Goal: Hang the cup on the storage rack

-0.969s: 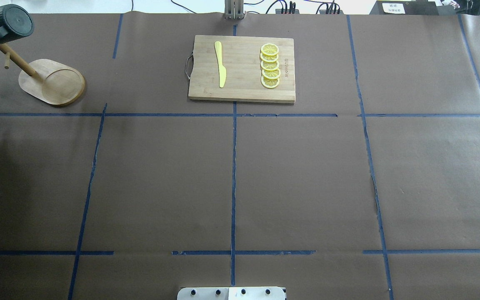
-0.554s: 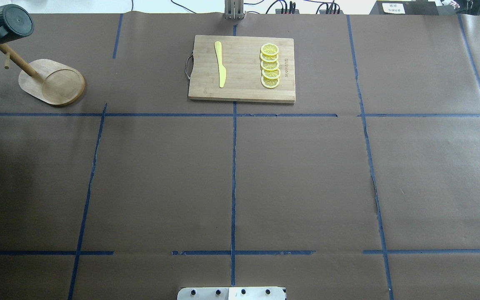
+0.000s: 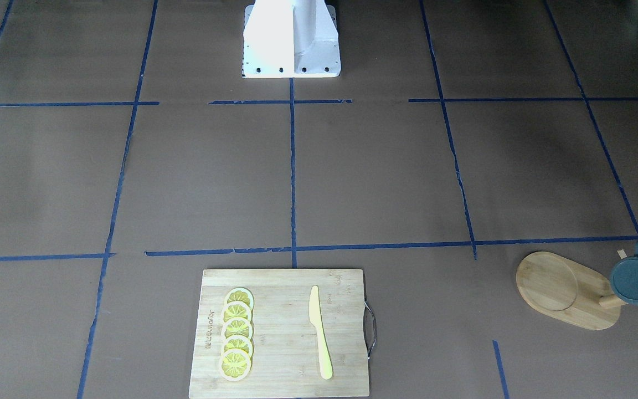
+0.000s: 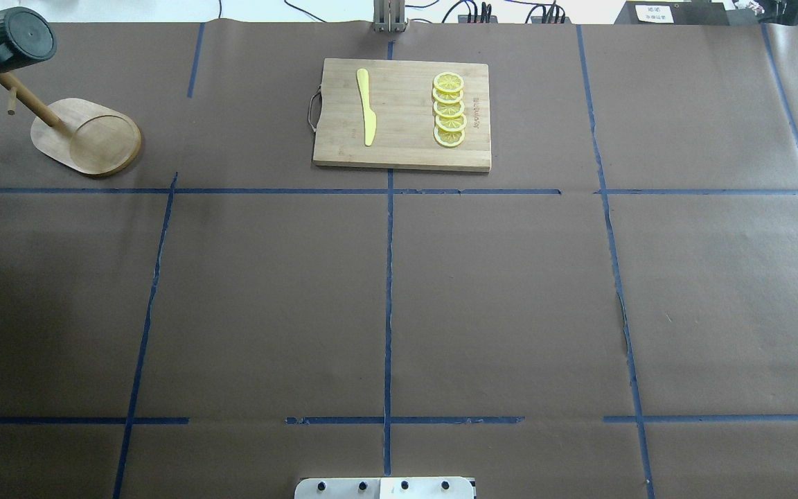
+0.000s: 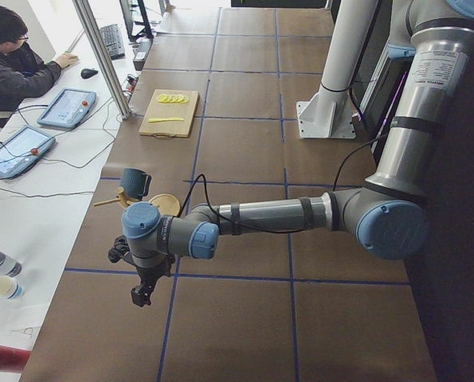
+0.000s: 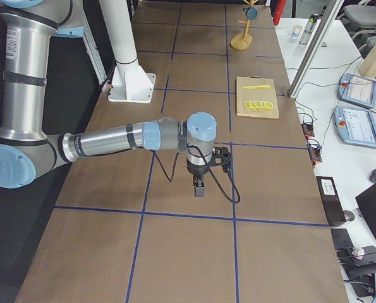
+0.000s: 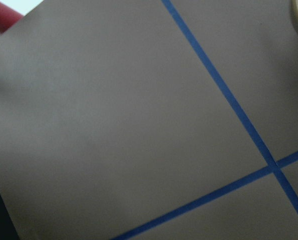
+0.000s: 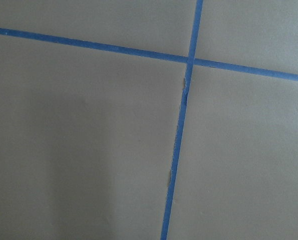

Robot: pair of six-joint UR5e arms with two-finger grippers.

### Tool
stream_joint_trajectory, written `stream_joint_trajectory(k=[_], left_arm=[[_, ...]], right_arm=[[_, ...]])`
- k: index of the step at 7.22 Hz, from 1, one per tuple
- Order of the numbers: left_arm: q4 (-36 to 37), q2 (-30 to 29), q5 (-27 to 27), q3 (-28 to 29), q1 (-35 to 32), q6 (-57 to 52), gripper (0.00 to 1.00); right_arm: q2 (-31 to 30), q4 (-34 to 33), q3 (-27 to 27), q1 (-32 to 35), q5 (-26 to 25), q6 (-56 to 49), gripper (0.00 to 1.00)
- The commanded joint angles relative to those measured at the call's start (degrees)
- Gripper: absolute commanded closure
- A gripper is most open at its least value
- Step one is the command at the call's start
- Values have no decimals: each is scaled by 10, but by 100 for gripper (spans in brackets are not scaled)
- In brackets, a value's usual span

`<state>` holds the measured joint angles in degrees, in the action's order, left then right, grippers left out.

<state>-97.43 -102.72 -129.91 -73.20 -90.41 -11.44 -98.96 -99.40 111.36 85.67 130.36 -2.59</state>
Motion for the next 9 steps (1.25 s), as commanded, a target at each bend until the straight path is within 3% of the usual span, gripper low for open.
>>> stream_joint_trajectory(k=[1, 2, 3, 7, 9], left_arm=[[44, 60, -40, -108, -13, 120, 0], [41, 103, -39, -160, -9, 138, 0], [42, 107, -42, -169, -8, 138, 0], [41, 105, -46, -169, -5, 139, 0], [38, 117, -79, -161, -5, 138, 0]], right_arm=[[0, 0, 0, 0, 0, -1, 0], [0, 0, -1, 0, -1, -1, 0], [0, 0, -2, 0, -1, -1, 0], [-3, -7, -9, 1, -4, -1, 0], [-8, -4, -19, 1, -4, -1, 0]])
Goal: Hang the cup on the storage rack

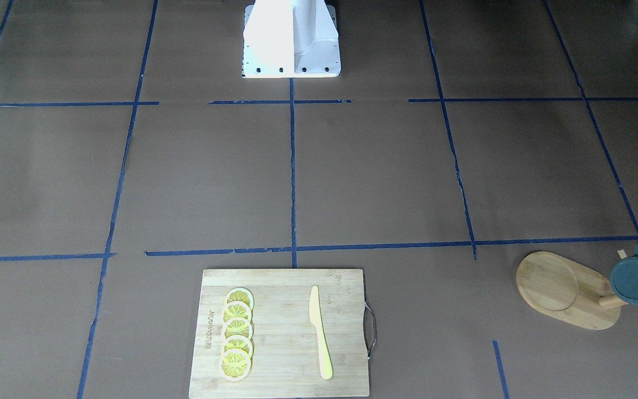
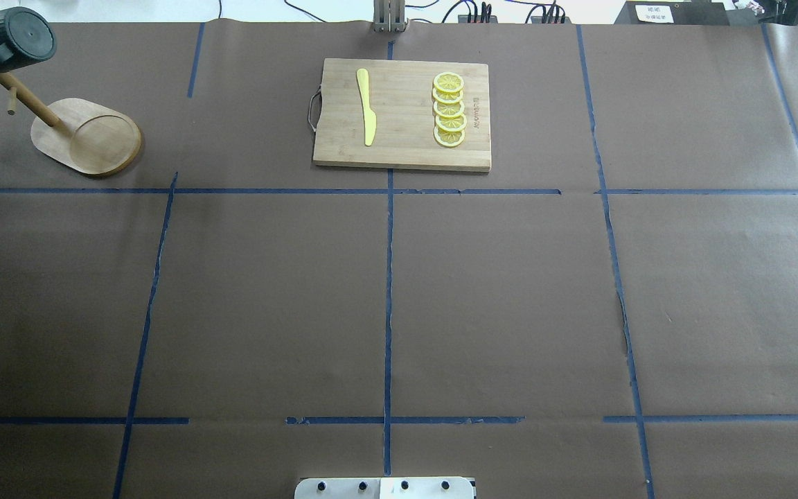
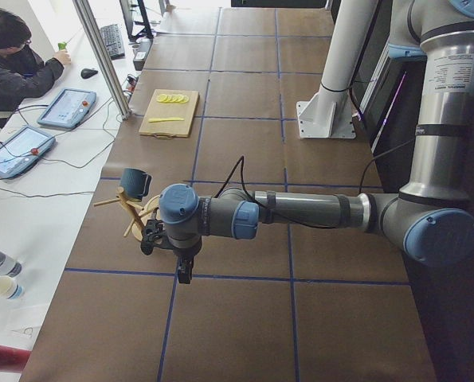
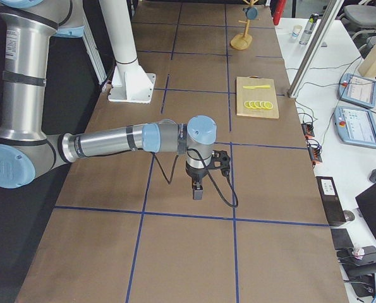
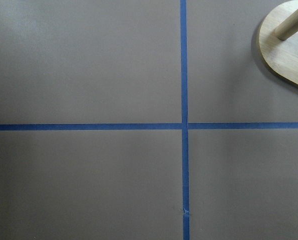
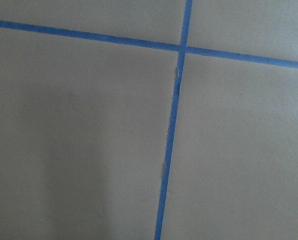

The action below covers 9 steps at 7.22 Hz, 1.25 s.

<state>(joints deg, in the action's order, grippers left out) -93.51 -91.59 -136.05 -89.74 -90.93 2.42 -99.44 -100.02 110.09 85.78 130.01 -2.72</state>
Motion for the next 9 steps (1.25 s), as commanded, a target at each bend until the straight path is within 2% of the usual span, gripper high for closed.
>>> stream_joint_trajectory(k=[1, 9], left_arm=[[-1, 14, -18, -2, 0, -1, 0], [-1, 34, -14, -9, 1, -3, 0]], right_arm=[[-3, 3, -14, 0, 1, 1, 0], [-1, 4, -23, -1, 4, 2, 0]])
